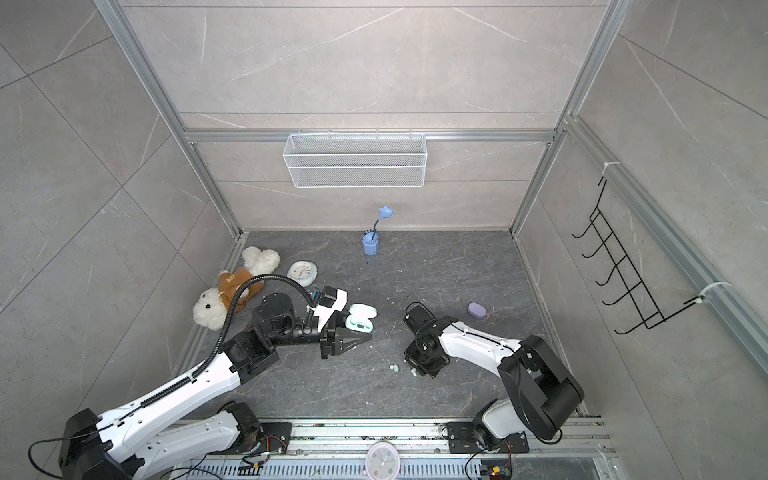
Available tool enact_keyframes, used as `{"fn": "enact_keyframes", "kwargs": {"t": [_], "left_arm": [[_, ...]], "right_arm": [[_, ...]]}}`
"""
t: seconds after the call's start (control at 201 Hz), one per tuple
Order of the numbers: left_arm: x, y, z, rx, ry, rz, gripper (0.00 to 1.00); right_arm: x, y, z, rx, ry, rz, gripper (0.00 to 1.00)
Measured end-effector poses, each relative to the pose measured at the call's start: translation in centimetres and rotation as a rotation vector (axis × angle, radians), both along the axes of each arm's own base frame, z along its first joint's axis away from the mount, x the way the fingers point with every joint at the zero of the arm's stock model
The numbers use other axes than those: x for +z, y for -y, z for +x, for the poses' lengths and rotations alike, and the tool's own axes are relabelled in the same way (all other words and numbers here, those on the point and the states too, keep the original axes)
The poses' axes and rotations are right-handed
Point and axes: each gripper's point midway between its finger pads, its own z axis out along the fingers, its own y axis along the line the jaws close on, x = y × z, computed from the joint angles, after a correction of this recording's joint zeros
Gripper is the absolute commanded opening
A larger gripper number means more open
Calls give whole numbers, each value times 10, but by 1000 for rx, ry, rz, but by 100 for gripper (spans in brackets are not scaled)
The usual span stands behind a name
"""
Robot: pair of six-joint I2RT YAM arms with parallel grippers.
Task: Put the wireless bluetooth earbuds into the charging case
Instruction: 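Close the right gripper fingers around the pale green earbud, then lift the earbud and carry it with the right gripper toward the held case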
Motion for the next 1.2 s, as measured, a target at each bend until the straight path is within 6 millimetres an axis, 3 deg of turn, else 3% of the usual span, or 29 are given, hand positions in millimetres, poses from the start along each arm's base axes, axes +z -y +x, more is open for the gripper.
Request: {"fn": "enact_keyframes", "kwargs": {"t": [0.383,0.612,0.742,0.996,1.2], "left_arm": [[-2,6,6,4,1,-11,0],[-9,18,19,9,-30,-26,0],[-15,23,29,18,-51,-32,0],[-28,32,53,28,-95,-31,0],[-18,42,62,-12,-88,-53,0]], "right_arm": [[4,2,3,7,27,-6,14],[32,6,17,-4,130,31,13],[63,2,31,3,234,81,14],[140,-5,51,56,459,173,13],[209,-8,58,133,646,233,13]]}}
